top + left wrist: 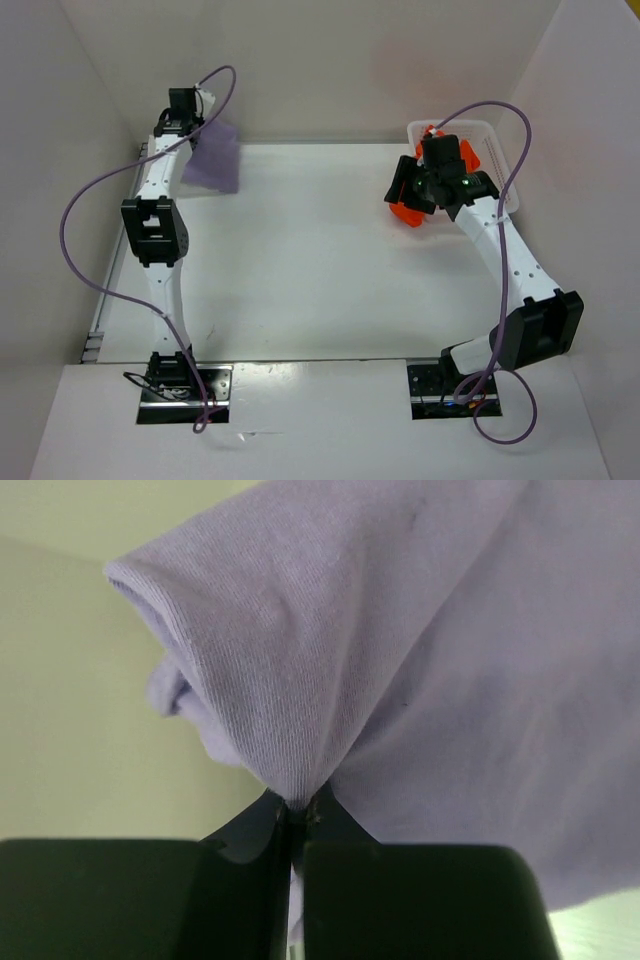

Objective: Fold and stack the t-shirts
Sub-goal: Put the neatly folded tshirt into the corner of the board with the left arm, then grab crumpled tshirt from bin with the right arm, then move the tshirt to the center of the board, then flatten out the tshirt

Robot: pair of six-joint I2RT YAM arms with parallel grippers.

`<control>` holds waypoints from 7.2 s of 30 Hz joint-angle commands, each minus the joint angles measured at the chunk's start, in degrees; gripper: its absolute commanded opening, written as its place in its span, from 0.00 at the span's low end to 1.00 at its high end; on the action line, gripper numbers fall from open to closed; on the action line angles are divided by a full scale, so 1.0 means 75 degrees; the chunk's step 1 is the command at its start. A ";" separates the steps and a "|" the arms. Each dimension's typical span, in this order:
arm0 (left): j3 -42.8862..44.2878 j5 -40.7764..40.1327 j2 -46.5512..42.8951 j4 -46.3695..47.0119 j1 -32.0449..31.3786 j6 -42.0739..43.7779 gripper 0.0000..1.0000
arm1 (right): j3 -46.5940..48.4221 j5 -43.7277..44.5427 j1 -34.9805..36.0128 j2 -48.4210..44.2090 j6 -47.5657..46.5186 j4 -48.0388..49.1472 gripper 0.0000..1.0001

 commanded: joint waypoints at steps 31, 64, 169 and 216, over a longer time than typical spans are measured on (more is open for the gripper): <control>0.2755 -0.0139 0.2297 -0.0317 0.1239 0.0313 0.68 | 0.0933 0.0210 0.0129 0.0904 -0.0299 -0.0754 0.84; -0.4780 0.4407 -0.4664 -0.0306 -0.0049 -0.1588 0.99 | 0.4567 0.0728 -0.2484 0.5300 -0.0392 -0.0474 0.42; -0.9760 0.2403 -0.6233 0.0034 -0.1643 -0.0663 0.99 | -0.0487 0.3294 0.3352 0.3427 -0.0158 0.0783 0.00; -0.9362 0.6385 -0.7020 -0.1501 -0.1725 0.0216 0.99 | 0.5036 0.2051 0.3106 0.4598 -0.0146 -0.0858 0.00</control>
